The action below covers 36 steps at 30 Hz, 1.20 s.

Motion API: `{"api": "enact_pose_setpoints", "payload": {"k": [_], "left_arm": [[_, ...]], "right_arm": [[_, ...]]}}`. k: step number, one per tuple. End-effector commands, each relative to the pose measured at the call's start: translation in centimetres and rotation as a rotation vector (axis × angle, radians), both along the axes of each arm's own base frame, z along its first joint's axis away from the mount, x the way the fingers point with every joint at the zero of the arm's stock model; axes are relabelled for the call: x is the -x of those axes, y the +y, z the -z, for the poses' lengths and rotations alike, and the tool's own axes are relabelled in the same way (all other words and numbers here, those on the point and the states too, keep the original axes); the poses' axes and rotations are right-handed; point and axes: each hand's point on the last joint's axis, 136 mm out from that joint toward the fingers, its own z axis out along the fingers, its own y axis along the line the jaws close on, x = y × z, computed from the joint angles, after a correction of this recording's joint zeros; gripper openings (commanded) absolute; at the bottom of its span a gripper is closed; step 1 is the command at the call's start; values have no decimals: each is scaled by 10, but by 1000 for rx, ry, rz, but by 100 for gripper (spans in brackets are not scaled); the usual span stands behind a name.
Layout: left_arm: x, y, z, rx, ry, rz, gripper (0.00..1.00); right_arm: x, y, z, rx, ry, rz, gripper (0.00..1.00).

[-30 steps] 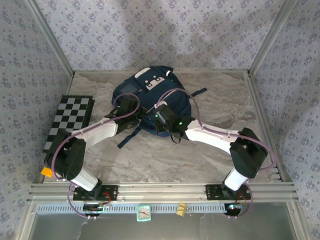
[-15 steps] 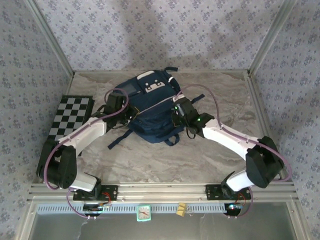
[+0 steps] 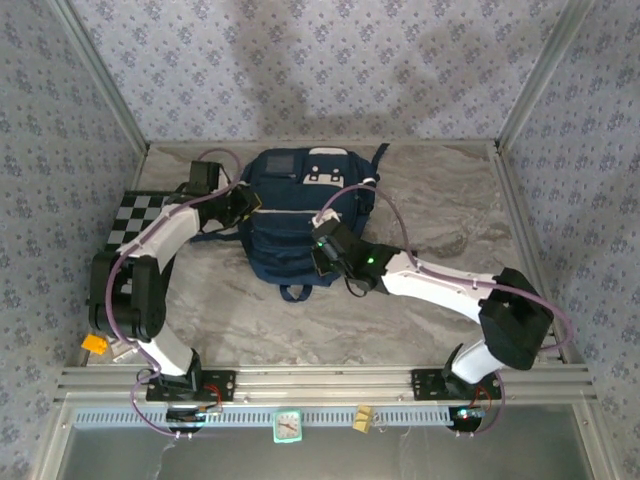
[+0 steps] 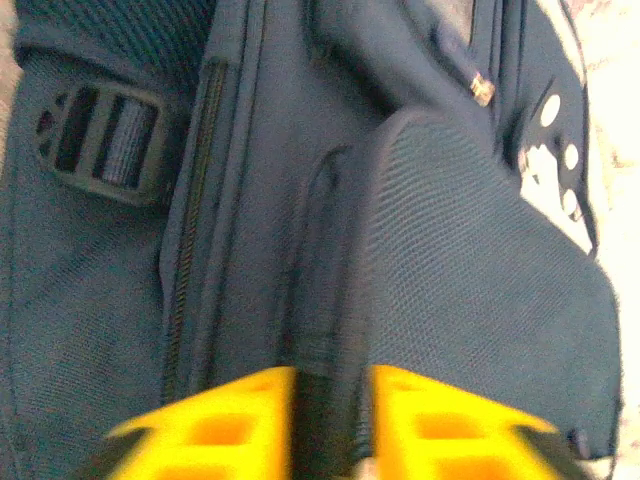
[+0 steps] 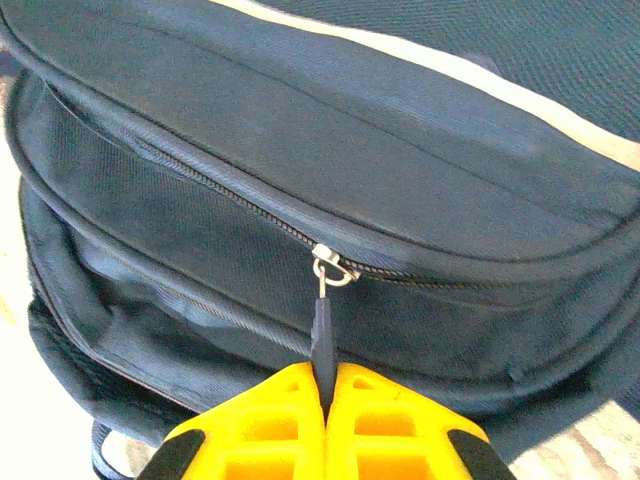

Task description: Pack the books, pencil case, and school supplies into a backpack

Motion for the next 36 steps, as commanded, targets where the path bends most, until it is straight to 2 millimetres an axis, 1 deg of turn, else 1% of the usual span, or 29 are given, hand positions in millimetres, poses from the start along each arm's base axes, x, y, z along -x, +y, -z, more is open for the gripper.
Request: {"api": "enact_pose_setpoints", "payload": {"k": [1, 2, 3, 4, 6, 8, 11, 16, 18, 19, 22, 25, 27, 31, 33, 36], "left_arm": [[-2, 8, -50, 53, -156, -61, 52], [7, 10, -49, 77, -134, -92, 58], [15, 11, -48, 102, -107, -129, 61], [26, 11, -42, 128, -69, -173, 64], [44, -1, -37, 176, -33, -229, 67], [57, -19, -34, 220, -20, -265, 69], [66, -38, -27, 285, 18, -306, 70], [86, -53, -11, 305, 83, -401, 71], [90, -57, -6, 314, 101, -428, 71], [91, -58, -1, 319, 120, -446, 71], [83, -57, 0, 334, 111, -494, 69], [72, -61, -5, 335, 96, -508, 65], [67, -64, -4, 329, 98, -518, 63], [60, -80, 4, 339, 131, -511, 62], [58, -83, 9, 337, 137, -523, 60], [52, -84, 12, 328, 129, -529, 47]], "right_arm": [[-2, 3, -5, -4, 8, 50, 0], [-3, 0, -3, 7, 14, 70, 0], [-4, -2, -2, 15, 17, 82, 0], [-4, -4, -1, 18, 19, 91, 0], [-3, -4, 0, 17, 21, 86, 0], [-3, -4, 1, 17, 24, 87, 0], [-3, -4, 2, 20, 27, 90, 0], [-4, -2, 2, 14, 21, 86, 0], [-6, 0, 3, 12, 22, 81, 0], [-7, 1, 4, 16, 21, 83, 0], [-8, 5, 6, 8, 21, 74, 0], [-10, 8, 8, 14, 24, 68, 0], [-11, 8, 8, 19, 22, 69, 0], [-14, 9, 4, 15, 10, 68, 0], [-14, 10, 2, 18, 9, 65, 0], [-14, 9, 1, 21, 6, 63, 0]]}}
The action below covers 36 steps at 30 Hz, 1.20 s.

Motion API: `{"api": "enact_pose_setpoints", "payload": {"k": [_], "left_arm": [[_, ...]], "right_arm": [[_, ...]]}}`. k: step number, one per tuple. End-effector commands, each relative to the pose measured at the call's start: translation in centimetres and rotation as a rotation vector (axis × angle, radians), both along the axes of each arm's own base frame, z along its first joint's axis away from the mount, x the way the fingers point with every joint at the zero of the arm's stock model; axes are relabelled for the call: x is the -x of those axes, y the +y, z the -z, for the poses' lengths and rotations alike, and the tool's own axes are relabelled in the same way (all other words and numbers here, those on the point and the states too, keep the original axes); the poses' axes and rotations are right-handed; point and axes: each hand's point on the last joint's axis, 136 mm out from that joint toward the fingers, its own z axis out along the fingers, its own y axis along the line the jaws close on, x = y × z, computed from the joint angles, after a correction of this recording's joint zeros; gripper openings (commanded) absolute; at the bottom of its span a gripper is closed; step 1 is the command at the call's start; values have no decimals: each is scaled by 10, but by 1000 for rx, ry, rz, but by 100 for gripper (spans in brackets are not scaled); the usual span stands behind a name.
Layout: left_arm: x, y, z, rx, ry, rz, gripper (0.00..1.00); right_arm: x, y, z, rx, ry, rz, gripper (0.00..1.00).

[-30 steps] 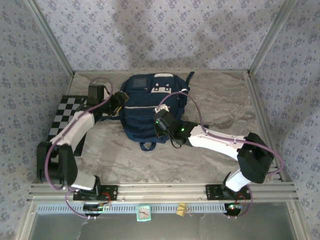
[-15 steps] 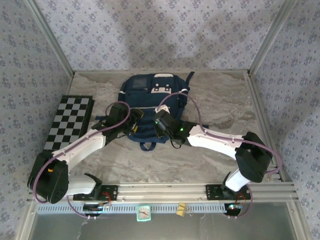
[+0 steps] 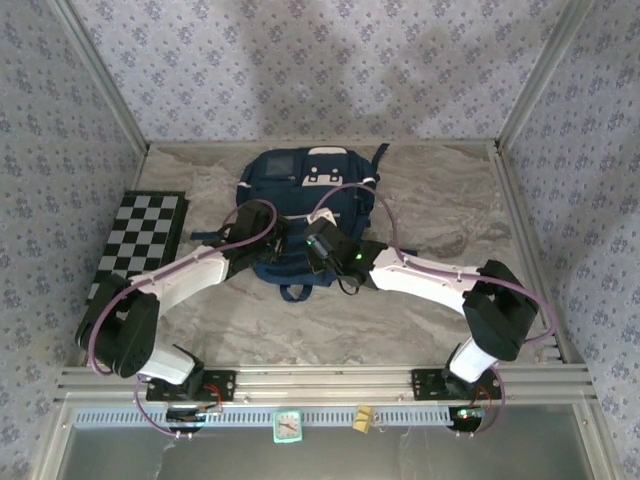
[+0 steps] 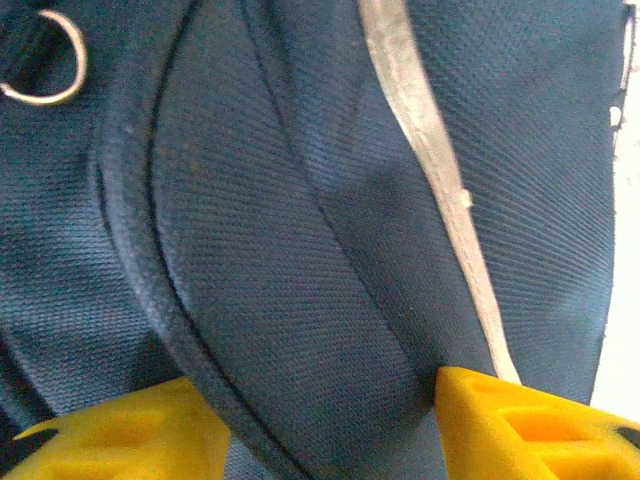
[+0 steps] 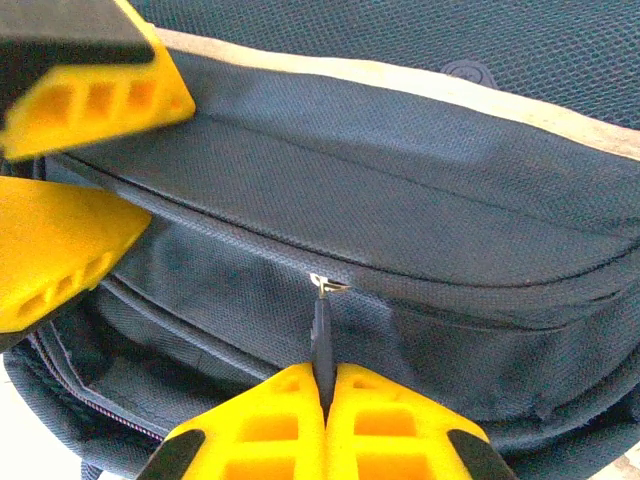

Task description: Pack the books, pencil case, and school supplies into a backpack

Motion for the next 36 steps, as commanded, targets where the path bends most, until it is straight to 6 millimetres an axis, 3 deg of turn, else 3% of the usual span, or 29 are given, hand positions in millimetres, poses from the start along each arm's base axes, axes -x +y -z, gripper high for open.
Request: {"api": "enact_pose_setpoints", "payload": {"k": [1, 8, 18, 22, 28, 31, 36], "left_arm": [[-19, -7, -21, 46, -57, -60, 42], [-16, 16, -16, -61, -49, -72, 0], [-22, 53, -27, -155, -75, -9, 0], [-28, 60, -33, -181, -89, 39, 0], [-33, 74, -36, -213, -101, 77, 0], [-37, 69, -38, -227, -108, 135, 0], [-37, 66, -37, -251, -109, 184, 0]], "right_arm": [[-6, 3, -10, 3, -25, 2, 0], [-11, -18, -14, 82, -49, 33, 0], [-18, -75, -9, 141, -40, 93, 0], [-23, -86, -8, 141, -34, 62, 0], [-51, -120, -5, 147, -29, 156, 0], [-66, -120, -3, 147, -35, 141, 0], [-82, -113, -15, 121, -74, 132, 0]]}}
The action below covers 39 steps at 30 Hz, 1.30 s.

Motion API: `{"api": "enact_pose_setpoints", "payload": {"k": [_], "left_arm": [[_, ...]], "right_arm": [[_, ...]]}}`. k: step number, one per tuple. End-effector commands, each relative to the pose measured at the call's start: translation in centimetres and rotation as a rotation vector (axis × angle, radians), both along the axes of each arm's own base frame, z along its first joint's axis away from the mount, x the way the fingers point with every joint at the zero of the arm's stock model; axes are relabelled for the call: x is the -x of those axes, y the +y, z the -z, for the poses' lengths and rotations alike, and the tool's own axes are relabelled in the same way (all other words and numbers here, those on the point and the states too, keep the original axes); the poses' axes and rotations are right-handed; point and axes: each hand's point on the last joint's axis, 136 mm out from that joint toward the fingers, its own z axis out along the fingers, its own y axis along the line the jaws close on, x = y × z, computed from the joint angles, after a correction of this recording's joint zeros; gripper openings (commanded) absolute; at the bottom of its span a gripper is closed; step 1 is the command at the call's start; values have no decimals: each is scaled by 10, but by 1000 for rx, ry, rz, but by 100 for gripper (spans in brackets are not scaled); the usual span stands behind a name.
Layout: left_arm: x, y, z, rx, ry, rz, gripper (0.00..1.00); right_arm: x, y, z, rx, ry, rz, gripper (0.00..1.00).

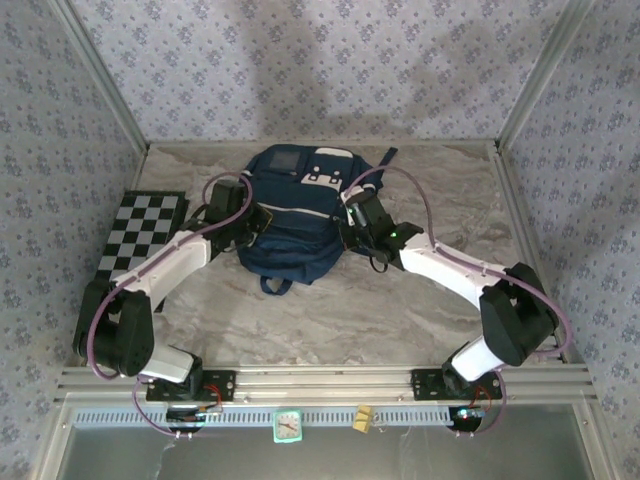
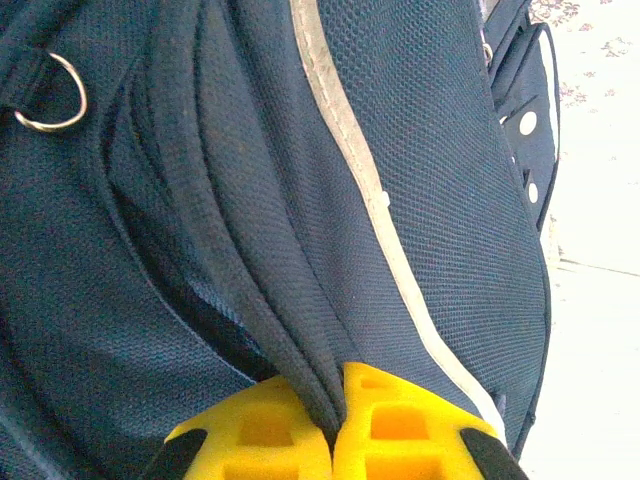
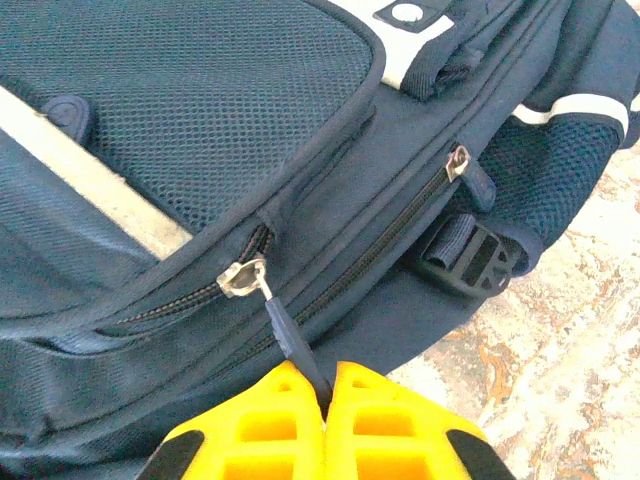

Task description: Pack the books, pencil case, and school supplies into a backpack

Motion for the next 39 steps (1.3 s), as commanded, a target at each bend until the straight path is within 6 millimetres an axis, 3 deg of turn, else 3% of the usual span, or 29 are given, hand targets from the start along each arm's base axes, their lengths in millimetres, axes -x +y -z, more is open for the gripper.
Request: {"api": "enact_pose_setpoints", "payload": {"k": [1, 3, 4, 6, 9, 11, 12, 14, 18, 21, 24, 27, 29, 33, 36, 38, 39], "left_arm": [[-9, 24, -4, -114, -27, -8, 0], [-8, 25, -9, -132, -38, 13, 0], [-7, 25, -11, -143, -44, 24, 9], [-1, 27, -16, -178, -61, 63, 39], [12, 42, -19, -275, -86, 87, 77], [20, 62, -20, -388, -93, 87, 98], [24, 81, -21, -480, -83, 66, 100], [31, 125, -24, -654, -59, -30, 100], [33, 204, -18, -931, -56, -209, 100], [31, 238, -7, -1071, -85, -254, 100], [19, 245, 10, -1150, -155, -207, 100], [7, 238, 27, -1168, -239, -126, 100], [2, 231, 32, -1180, -327, -95, 100], [-5, 217, 35, -1167, -437, -6, 100], [-9, 205, 35, -1125, -512, 36, 100], [-9, 195, 42, -1103, -585, 61, 100], [-10, 189, 49, -1096, -610, 96, 100]], "right_arm": [[-22, -27, -9, 79, -41, 84, 0], [-15, -16, -13, 39, -24, 15, 0], [-12, -13, -16, 18, -17, 1, 11], [-7, -16, -25, -12, -15, -3, 40], [-3, -38, -38, -3, -23, 69, 63], [-3, -66, -46, 26, -55, 166, 82], [-4, -83, -47, 33, -74, 230, 91], [-6, -126, -50, 31, -117, 386, 100], [-8, -217, -43, 71, -205, 665, 100], [-8, -275, -29, 106, -239, 809, 100], [-8, -309, -2, 121, -257, 861, 100], [-17, -312, 34, 64, -261, 798, 100], [-23, -306, 47, 21, -275, 731, 100], [-36, -277, 59, 27, -269, 555, 100], [-28, -257, 65, 27, -333, 454, 100], [-29, -257, 65, 18, -383, 458, 100], [-30, -258, 69, 22, -328, 461, 100]]}}
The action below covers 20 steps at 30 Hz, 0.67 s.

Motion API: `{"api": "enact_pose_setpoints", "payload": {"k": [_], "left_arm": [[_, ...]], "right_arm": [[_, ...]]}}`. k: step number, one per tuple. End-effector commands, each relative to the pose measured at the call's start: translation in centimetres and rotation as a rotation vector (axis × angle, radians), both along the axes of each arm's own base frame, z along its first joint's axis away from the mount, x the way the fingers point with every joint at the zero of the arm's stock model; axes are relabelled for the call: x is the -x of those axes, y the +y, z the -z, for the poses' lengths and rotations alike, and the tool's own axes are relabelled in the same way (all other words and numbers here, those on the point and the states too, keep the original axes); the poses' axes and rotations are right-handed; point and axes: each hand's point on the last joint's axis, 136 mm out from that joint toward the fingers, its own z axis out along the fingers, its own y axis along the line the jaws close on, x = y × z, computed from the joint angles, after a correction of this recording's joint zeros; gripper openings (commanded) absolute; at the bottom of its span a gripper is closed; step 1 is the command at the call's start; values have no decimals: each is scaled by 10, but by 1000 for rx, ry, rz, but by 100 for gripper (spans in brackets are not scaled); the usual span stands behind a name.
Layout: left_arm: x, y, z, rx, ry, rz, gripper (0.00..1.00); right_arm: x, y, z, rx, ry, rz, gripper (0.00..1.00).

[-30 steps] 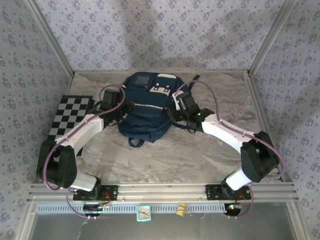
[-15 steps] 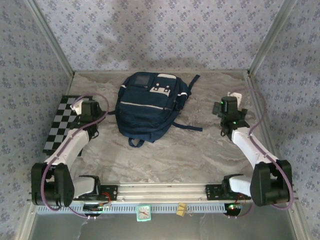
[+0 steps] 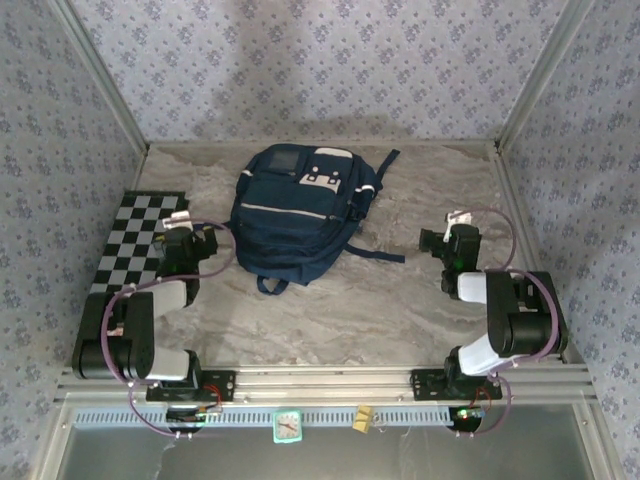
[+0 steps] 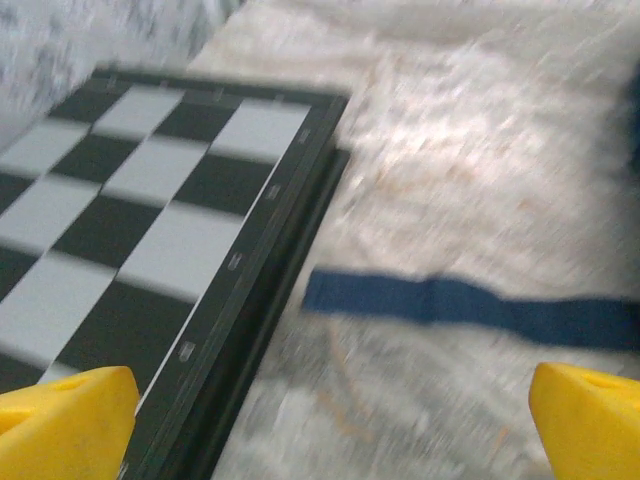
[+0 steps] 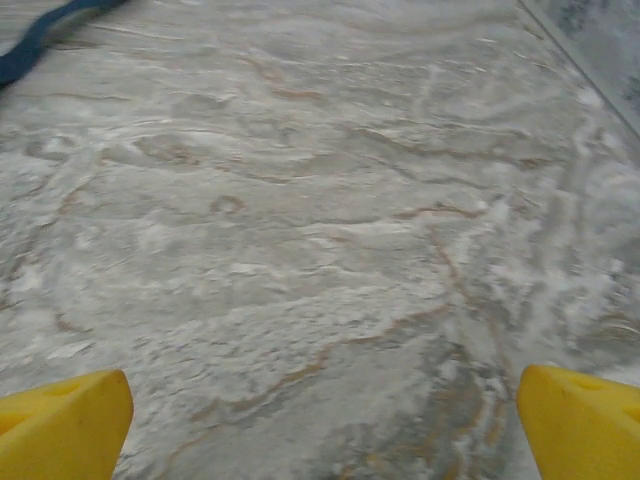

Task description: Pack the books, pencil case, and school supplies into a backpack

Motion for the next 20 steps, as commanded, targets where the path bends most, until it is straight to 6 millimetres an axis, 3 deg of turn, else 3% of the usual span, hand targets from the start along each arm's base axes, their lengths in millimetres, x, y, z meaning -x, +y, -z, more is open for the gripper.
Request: {"api": "enact_pose_setpoints", "payload": {"k": [1, 3, 20], "left_arm": [[-12, -23, 1, -12, -95, 151, 100], [-23, -19, 4, -17, -50, 124, 100], [-23, -14, 7, 33, -31, 122, 100]], "right_arm": [[-10, 5, -15, 1, -73, -65, 100], [-11, 5, -18, 14, -90, -56, 100], [-12, 9, -17, -1, -84, -90, 100]]}}
